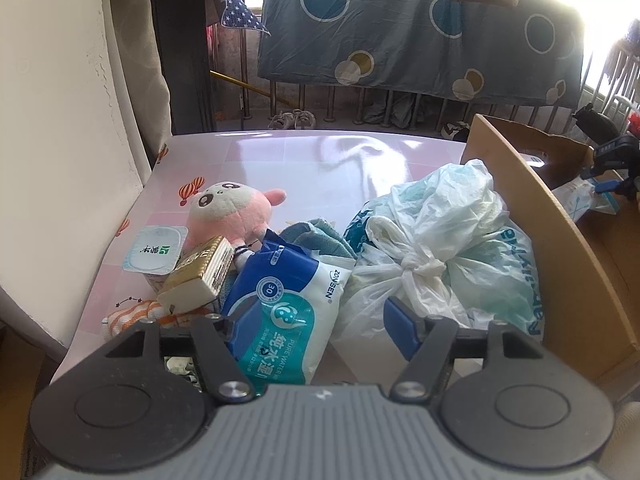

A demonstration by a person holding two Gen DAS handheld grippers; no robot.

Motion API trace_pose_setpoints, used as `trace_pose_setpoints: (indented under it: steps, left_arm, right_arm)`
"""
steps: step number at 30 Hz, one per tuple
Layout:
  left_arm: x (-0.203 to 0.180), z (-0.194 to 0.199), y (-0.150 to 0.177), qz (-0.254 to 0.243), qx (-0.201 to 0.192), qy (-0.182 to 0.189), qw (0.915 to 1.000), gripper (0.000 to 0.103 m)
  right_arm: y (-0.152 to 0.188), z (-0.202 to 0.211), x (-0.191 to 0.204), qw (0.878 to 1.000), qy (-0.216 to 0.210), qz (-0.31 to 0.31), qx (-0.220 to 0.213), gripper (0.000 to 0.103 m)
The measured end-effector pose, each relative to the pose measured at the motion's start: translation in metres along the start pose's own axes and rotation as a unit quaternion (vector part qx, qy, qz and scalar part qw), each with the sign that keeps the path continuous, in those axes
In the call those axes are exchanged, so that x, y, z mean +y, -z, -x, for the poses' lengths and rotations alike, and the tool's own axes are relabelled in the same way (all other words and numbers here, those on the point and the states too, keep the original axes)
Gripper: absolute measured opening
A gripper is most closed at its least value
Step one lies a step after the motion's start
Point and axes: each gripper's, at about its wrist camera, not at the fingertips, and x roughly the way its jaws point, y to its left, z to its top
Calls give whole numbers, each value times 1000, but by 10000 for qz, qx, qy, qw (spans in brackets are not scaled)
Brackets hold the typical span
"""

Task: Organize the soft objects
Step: 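Push the items down inside the box with the right gripper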

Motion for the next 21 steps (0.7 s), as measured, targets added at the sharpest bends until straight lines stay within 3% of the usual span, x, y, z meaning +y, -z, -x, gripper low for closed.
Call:
trace_pose_setpoints:
  steps: [4, 17, 21]
  left_arm:
    - [0, 1, 2, -60, -12, -46, 10000, 71]
    - [3, 4, 3, -176, -140, -83, 9997, 77]
    - [5, 6, 4, -163, -181, -97, 9997, 77]
  right_arm:
    - [18, -16, -9, 9993, 17, -186, 309, 37]
    - [4, 26, 21, 9985, -499, -80, -198, 39]
    - [5, 11, 22, 9990, -383, 14, -231, 40]
